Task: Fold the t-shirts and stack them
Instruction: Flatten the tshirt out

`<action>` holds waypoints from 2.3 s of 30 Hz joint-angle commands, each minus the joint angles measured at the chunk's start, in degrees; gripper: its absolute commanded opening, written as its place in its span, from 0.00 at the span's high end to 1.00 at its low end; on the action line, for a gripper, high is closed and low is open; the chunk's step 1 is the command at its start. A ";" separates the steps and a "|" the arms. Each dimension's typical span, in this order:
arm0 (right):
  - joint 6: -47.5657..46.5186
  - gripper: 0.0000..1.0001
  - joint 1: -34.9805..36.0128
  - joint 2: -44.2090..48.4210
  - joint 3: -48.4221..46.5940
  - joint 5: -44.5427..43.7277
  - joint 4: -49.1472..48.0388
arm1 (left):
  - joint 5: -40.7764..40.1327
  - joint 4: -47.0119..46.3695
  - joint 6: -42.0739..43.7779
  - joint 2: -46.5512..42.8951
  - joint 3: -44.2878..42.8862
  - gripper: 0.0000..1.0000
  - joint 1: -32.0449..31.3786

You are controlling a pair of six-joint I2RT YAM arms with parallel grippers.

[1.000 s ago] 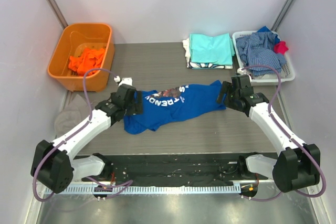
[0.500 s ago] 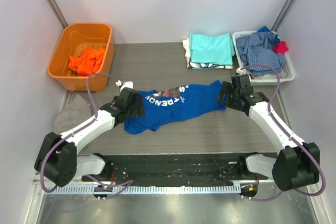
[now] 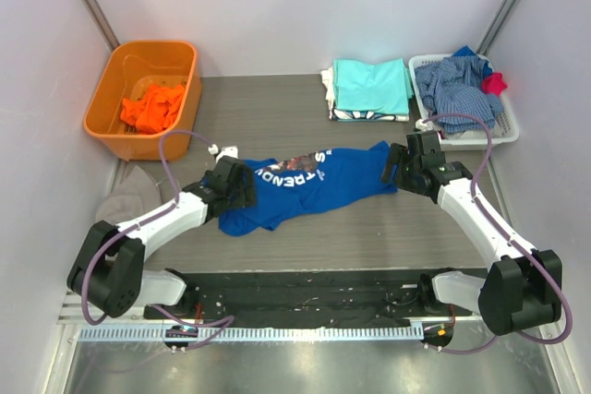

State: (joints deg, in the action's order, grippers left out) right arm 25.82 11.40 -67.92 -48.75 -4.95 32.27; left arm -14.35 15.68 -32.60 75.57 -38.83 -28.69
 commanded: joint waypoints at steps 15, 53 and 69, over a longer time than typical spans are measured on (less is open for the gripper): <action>-0.60 0.23 -0.32 -0.37 -2.05 0.47 -0.10 | 0.64 -3.81 0.70 0.19 1.21 0.30 3.37; 3.88 0.23 -4.63 -2.57 0.41 -1.03 -2.39 | -3.58 18.51 9.30 -9.91 -17.77 1.00 10.84; 5.90 0.23 -5.77 -3.18 7.26 -1.03 -5.46 | -0.42 19.91 13.26 -10.97 -18.74 1.00 19.81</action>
State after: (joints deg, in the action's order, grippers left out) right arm 30.46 5.80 -71.29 -43.48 -6.04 29.52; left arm -15.75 35.57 -20.82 66.48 -55.51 -9.89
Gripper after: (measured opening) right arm 0.772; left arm 0.020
